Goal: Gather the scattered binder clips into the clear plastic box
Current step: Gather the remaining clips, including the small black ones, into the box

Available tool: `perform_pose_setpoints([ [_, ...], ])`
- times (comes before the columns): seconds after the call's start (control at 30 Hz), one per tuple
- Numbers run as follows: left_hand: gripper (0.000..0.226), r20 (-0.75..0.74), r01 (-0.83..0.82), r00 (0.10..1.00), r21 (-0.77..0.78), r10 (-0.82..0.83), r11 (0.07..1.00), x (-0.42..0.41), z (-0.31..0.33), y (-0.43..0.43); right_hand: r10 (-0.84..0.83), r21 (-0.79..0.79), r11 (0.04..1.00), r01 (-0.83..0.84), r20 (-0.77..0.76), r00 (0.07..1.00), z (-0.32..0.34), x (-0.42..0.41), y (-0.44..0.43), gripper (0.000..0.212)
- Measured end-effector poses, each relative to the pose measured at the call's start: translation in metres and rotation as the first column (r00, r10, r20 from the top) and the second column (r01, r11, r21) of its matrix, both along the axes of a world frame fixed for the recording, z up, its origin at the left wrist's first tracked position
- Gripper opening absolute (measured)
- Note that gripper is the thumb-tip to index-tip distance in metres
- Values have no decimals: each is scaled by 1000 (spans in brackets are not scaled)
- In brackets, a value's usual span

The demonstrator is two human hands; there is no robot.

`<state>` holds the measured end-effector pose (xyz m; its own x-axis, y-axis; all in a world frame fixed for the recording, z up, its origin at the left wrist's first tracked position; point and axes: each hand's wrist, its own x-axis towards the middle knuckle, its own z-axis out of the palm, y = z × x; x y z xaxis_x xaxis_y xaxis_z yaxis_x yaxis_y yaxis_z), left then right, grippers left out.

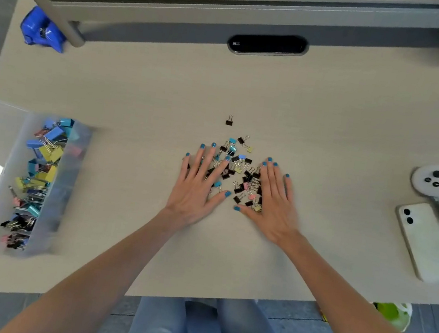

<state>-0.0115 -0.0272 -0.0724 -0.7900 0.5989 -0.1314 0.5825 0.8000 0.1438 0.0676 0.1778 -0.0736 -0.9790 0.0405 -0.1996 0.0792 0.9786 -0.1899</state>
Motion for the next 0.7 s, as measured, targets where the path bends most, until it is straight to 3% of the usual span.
perform_pose_setpoints([
  [0.2,66,-55,62,997,11,-62,998,-28,2,11,22,8,1000,-22,-121,992,2,-22,3,108],
  [0.37,52,-167,120,978,-25,-123,992,-40,3,21,42,129,992,-11,-238,970,4,-24,-1,96],
  [0.53,40,-319,124,937,-75,-142,989,-39,0,30,48,242,970,15,-252,967,-3,-36,-7,69],
  [0.7,33,-346,53,937,-18,-56,998,-34,-4,31,33,232,971,51,-344,938,-4,-51,-8,36],
])
